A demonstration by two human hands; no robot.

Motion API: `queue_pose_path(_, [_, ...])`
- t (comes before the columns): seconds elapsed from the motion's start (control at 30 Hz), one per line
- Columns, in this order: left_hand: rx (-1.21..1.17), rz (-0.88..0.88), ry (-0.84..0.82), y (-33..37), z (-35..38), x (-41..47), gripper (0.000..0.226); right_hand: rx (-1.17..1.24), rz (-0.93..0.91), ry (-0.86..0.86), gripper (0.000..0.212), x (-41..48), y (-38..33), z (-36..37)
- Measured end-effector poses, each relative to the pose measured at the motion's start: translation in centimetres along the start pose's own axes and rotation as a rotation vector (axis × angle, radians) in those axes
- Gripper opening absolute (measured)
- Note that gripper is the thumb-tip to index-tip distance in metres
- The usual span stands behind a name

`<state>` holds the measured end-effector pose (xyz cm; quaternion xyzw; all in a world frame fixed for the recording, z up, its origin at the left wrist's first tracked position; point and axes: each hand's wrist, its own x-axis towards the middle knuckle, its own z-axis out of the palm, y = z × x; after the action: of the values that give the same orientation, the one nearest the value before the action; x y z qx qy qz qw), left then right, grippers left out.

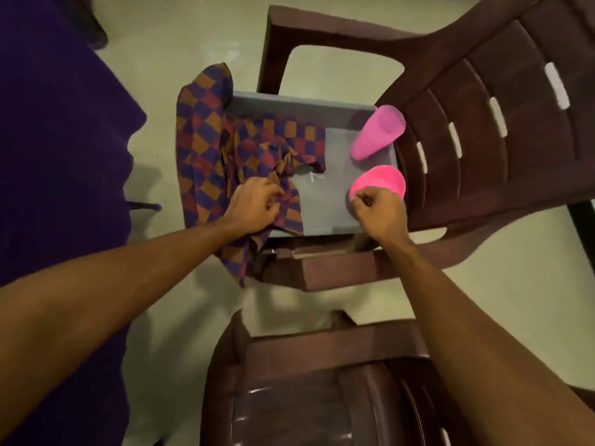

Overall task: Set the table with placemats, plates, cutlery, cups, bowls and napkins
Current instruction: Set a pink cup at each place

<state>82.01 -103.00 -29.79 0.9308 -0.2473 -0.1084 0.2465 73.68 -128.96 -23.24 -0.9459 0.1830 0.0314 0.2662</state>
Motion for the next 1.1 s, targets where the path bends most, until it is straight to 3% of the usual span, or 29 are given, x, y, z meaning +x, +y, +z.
queue_pose_path(0.07, [0.103,-0.05,-0.145,-0.4,1.3,3.3,0.058,-0.038,-0.015,-0.012,0.017,2.8,0.8,0.0])
queue_pose_path(0.2, [0.339,-0.079,-0.417,-1.5,4.5,8.1,0.12,-0.114,-0.161,0.109,0.034,8.7,2.6,0.2])
queue_pose_path(0.3, [0.41,-0.095,-0.485,-1.8,6.7,9.8,0.137,-0.188,-0.149,0.15,0.054,13.3,3.9,0.0])
queue_pose_path(0.67, [0.429,-0.183,-0.619,-1.7,7.8,11.1,0.147,-0.329,-0.053,0.29,0.079,19.2,2.1,-0.3])
queue_pose_path(0.77, [0.43,-0.189,-0.628,-1.7,7.8,11.2,0.147,-0.371,-0.009,0.152,0.095,20.1,1.6,-1.0])
queue_pose_path(0.83, [0.427,-0.186,-0.628,-1.6,7.7,11.2,0.148,-0.386,0.03,0.04,0.089,20.8,1.1,-0.9])
queue_pose_path(0.93, [0.42,-0.189,-0.635,-1.5,7.6,11.2,0.15,-0.309,0.025,0.12,0.066,20.6,0.0,-0.1])
queue_pose_path(1.1, [0.424,-0.193,-0.637,-1.5,7.5,11.2,0.149,-0.267,0.121,0.144,0.059,18.6,-1.0,2.1])
